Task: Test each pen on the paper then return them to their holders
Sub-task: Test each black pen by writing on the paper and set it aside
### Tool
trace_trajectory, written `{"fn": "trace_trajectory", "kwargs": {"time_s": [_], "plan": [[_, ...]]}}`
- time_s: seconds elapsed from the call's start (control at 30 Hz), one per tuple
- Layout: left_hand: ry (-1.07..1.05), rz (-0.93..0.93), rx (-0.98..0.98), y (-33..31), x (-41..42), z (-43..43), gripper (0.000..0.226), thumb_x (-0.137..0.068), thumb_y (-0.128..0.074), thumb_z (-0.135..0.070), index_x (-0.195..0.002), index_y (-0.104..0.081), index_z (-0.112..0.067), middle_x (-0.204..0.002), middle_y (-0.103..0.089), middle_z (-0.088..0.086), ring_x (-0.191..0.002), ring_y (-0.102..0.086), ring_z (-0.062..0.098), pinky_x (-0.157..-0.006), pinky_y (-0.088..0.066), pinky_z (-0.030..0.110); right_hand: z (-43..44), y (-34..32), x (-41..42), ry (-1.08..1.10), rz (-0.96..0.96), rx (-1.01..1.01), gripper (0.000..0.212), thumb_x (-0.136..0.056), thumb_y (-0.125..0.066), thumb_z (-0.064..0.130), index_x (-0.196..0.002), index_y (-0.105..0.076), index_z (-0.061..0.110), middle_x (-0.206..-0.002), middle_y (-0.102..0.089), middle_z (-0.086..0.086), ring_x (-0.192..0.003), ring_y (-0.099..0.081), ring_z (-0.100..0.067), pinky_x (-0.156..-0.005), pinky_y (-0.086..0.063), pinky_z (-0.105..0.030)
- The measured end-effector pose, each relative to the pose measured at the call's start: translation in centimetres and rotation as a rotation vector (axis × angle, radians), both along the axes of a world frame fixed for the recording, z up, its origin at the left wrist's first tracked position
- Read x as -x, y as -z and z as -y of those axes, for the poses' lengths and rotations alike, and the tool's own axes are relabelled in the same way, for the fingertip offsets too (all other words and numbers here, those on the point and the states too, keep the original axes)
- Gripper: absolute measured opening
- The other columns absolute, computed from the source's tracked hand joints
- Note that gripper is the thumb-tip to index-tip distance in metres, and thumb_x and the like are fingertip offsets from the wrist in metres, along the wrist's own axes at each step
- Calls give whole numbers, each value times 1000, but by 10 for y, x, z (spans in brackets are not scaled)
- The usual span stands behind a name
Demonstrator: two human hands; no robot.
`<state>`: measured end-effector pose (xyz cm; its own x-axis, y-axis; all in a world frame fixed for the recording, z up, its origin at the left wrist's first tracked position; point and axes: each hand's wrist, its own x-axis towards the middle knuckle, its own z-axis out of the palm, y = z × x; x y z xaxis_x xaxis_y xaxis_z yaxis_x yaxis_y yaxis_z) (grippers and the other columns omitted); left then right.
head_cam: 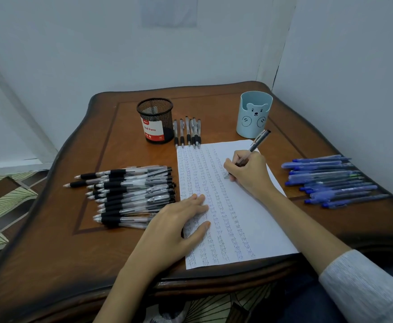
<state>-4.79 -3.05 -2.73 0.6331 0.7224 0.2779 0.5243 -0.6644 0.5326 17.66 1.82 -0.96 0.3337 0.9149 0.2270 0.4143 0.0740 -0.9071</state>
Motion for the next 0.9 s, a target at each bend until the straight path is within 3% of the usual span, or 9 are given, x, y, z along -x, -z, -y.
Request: {"fn": "trace_trajectory", "kwargs": {"time_s": [0.3, 0.77, 0.9], "plan": [[-4, 5, 4, 1, 0, 0, 54, -88, -42, -58, -130, -58, -28, -143, -44, -18, -134, -30, -12, -111, -35, 31, -1, -1, -1, -6, -49, 18, 24, -84, -63, -3, -64, -53, -12, -57, -53, -17, -35, -53, -6, -41, -40, -14], [-8, 2, 1, -1, -1, 0, 54, -87, -42, -57, -129, -59, -27, -142, -45, -17, -133, -30, -12, -111, -35, 29, -2, 1, -3, 0, -68, 3, 26, -83, -63, -4, -62, -50, -12, -56, -52, -20, -35, -53, -6, -41, -41, -14], [-6, 7, 1, -1, -1, 0, 54, -87, -42, -57, -128, -59, -26, -142, -46, -16, -133, -30, -12, -111, -35, 29, -3, 2, -4, -11, -100, 1, 32, -80, -62, -8, -55, -45, 2, -44, -42, -3, -35, -50, -11, -40, -39, -17]]}}
